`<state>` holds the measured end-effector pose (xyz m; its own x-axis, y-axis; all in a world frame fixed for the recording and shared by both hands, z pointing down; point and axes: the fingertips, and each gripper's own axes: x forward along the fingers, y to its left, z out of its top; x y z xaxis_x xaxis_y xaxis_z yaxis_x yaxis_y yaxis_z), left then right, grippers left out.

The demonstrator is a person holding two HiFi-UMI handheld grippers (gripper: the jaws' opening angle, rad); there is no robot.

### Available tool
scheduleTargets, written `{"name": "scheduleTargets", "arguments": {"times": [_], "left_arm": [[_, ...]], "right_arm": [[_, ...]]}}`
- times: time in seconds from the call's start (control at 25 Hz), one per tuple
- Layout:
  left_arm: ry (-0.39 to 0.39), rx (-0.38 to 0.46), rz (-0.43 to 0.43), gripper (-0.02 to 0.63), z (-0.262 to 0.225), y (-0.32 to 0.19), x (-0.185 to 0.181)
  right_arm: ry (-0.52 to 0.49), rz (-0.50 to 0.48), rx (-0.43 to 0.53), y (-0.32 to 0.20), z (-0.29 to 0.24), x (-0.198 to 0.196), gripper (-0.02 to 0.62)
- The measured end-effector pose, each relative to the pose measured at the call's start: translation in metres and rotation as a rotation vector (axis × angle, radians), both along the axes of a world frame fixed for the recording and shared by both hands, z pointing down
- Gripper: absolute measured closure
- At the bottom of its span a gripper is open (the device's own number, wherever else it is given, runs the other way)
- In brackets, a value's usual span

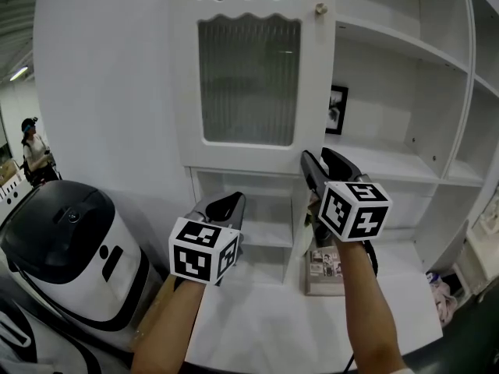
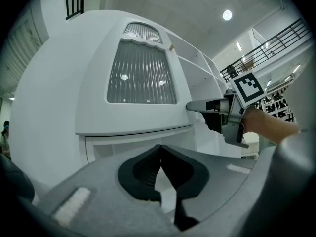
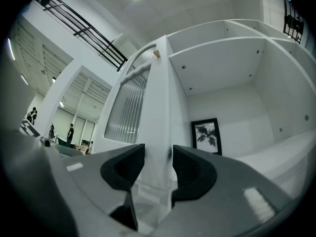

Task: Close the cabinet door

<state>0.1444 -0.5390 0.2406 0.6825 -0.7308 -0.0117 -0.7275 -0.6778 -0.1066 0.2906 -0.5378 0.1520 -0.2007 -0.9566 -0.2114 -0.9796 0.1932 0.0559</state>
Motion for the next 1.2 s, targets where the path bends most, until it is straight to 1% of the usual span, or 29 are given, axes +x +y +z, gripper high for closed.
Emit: {"name": "scheduleTargets", "arguments": {"times": [0.16, 0.52, 0.8, 1.2], "left_arm": [[0.005, -0.006, -0.014, 0.601, 0.0, 0.003, -0.012], [0.012, -0.005, -0.003, 0.602, -0.005, 0.019, -0.039], [0.008, -0.002, 0.023, 0.601, -0.011, 0.034, -0.054], [-0.001, -0.018, 0.044, 0.603, -0.005, 0.06, -0.083]], "right_arm": [[0.011, 0.022, 0.006, 0.004, 0.001, -0.003, 0.423], [0.001, 0.081, -0.006, 0.023, 0.003, -0.009, 0.424], [-0.001, 0.108, -0.015, 0.046, 0.006, -0.024, 0.431], [-0.013, 0.123, -0.057, 0.078, 0.029, -0.056, 0.469]]}}
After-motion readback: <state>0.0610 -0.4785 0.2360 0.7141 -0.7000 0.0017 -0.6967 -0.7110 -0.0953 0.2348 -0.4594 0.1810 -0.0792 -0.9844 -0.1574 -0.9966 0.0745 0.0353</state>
